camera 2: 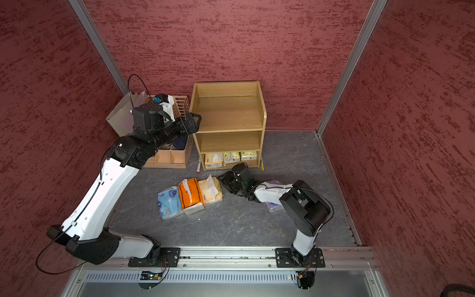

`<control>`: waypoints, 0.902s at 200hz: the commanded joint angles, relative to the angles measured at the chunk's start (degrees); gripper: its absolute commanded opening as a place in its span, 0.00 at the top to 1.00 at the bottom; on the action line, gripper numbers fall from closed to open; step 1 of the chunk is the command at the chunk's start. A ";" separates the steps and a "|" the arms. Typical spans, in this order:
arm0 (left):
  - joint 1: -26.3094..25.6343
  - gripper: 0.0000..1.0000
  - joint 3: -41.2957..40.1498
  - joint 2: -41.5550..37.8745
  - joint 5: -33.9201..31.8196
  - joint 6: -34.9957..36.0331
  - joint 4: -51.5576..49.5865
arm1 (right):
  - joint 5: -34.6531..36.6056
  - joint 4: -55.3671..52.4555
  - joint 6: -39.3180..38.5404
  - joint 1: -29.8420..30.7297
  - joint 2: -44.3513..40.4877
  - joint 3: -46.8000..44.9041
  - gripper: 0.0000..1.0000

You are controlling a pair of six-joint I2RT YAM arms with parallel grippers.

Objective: Remove the tissue boxes from the shelf
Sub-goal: Adjust the box of tissues at the center of the board, then pick up a box of tissues from the shelf.

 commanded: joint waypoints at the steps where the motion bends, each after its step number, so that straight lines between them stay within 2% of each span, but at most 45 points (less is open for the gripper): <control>1: 5.05 0.00 2.05 1.45 8.97 -2.65 0.64 | 6.38 3.62 -0.47 0.03 0.73 3.31 0.56; 11: 6.62 0.00 2.35 1.91 10.84 -3.67 1.11 | 6.91 3.38 -0.65 -0.01 2.34 5.03 0.56; 37: 7.34 0.00 3.07 1.91 9.69 -1.26 0.13 | 9.42 6.31 0.71 -0.10 6.95 7.60 0.57; 85: 7.76 0.00 1.23 2.45 12.53 -1.18 1.37 | 15.44 16.96 4.72 -0.12 13.47 7.32 0.57; 105: 7.69 0.00 1.69 3.37 13.54 -1.21 1.75 | 17.26 20.03 4.76 -0.19 14.89 7.24 0.54; 180: 7.71 0.00 1.65 4.72 14.57 -1.26 2.25 | 17.85 20.89 4.24 -1.54 18.97 9.05 0.51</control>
